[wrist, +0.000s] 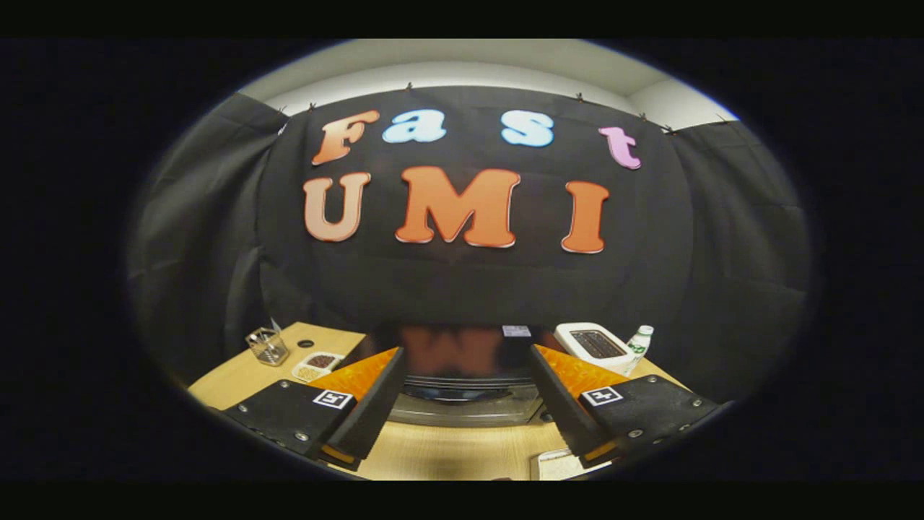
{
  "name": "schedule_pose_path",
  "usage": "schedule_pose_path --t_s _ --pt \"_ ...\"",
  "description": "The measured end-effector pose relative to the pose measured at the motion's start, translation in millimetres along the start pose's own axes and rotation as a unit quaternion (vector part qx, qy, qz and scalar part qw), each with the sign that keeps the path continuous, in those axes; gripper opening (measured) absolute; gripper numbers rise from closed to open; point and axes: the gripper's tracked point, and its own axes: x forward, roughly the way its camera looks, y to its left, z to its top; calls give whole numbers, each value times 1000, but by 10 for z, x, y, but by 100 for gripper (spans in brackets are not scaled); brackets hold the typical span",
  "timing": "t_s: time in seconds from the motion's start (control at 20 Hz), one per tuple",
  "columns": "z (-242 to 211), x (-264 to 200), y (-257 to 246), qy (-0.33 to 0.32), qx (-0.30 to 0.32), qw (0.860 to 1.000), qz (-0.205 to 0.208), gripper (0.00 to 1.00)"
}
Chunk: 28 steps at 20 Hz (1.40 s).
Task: Open the toaster oven, put the food inside, and close the toaster oven door.
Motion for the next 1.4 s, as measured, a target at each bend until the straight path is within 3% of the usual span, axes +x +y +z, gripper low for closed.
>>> schedule_pose_path --t_s 0.35,0.6,0.7,0.9,1.4 --pt "-347 676 79 51 3 999 1 99" --pt "-542 794 130 90 16 996 14 100" --pt "-575 774 150 106 37 994 21 99" --pt "-636 558 209 119 16 992 35 99" --pt "-860 47 208 141 3 990 28 99"
